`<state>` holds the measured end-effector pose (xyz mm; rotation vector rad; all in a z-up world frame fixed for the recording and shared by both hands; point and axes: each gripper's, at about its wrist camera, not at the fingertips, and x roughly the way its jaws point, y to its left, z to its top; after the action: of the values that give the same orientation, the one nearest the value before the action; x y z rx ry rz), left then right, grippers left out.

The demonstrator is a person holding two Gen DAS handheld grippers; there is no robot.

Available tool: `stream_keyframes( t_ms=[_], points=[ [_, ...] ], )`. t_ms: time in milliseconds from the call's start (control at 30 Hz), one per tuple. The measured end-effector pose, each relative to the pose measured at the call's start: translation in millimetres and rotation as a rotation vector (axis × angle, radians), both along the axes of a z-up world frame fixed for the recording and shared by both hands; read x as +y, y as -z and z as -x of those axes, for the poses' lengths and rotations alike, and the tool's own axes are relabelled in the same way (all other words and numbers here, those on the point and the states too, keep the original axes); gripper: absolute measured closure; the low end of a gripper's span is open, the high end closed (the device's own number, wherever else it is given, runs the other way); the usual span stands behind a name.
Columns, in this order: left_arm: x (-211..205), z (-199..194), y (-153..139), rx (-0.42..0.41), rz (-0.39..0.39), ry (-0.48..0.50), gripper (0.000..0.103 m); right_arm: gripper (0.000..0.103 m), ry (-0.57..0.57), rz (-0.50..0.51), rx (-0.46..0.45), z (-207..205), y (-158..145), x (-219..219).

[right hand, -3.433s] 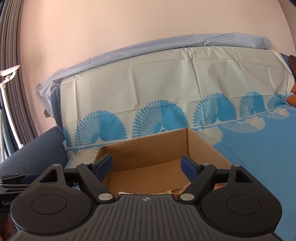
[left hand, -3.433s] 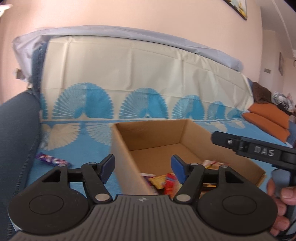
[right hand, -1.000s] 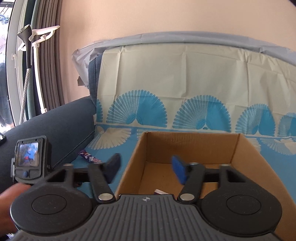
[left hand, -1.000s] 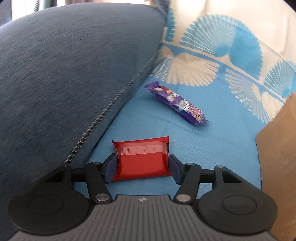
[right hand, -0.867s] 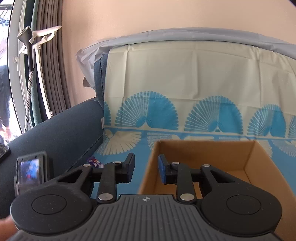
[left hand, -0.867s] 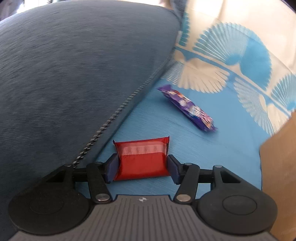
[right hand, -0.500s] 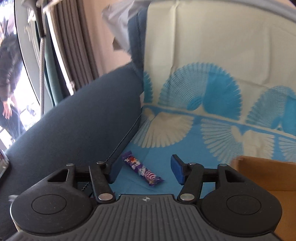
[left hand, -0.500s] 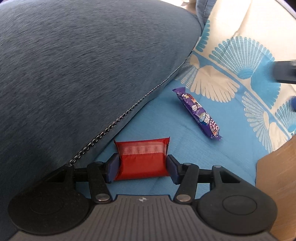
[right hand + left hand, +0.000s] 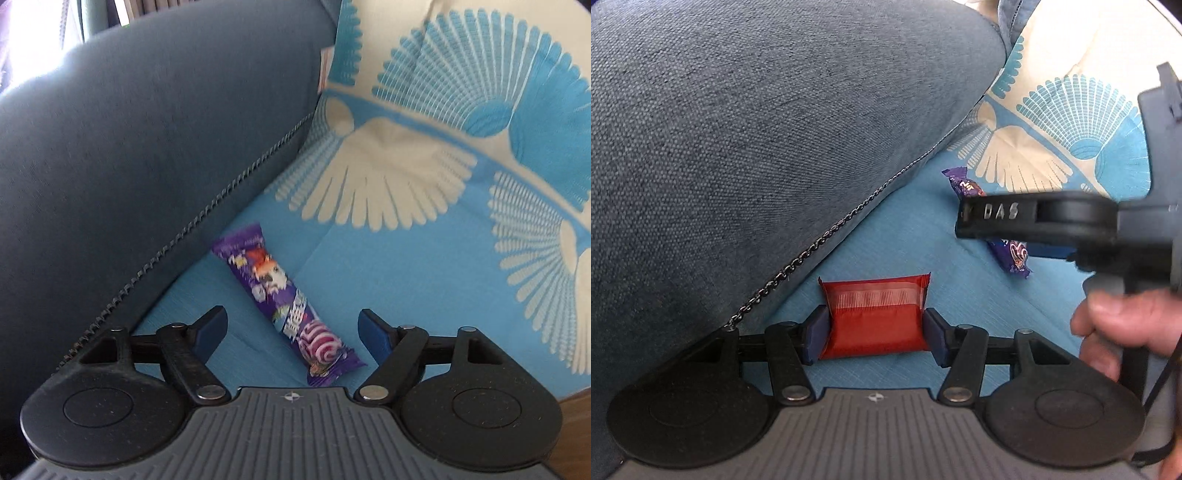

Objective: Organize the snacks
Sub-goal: 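Grasp the red packet with the left gripper while the right grasps the purple candy bar, then carry the red packet in the left gripper over the box while the right carries the purple bar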

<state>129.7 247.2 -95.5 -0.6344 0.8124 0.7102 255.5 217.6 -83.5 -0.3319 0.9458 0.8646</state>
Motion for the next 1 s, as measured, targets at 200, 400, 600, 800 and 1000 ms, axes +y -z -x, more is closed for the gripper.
stream_keyframes(
  t_ms=[200, 400, 600, 800, 1000],
  points=[
    [1.5, 2.5, -2.1, 0.012, 0.019, -0.007, 0.043, 0.078, -0.038, 0.013, -0.032, 17.5, -3.4, -12.0],
    [-1.7, 10.7, -3.0, 0.032, 0.021, 0.021, 0.043, 0.077, 0.05, -0.005, -0.092, 49.4, -41.4, -59.1],
    [-3.8, 23.6, -5.6, 0.042, 0.053, 0.109, 0.042, 0.077, 0.127, -0.093, -0.139, 104.8, -90.5, -132.6],
    [-5.2, 54.3, -15.4, 0.007, 0.121, 0.246, 0.043, 0.077, 0.158, -0.206, -0.133, 168.6, -115.9, -196.2],
    [-17.1, 89.4, -45.2, -0.024, 0.077, 0.479, 0.043, 0.077, 0.12, -0.271, -0.113, 235.7, -108.4, -221.8]
  ],
)
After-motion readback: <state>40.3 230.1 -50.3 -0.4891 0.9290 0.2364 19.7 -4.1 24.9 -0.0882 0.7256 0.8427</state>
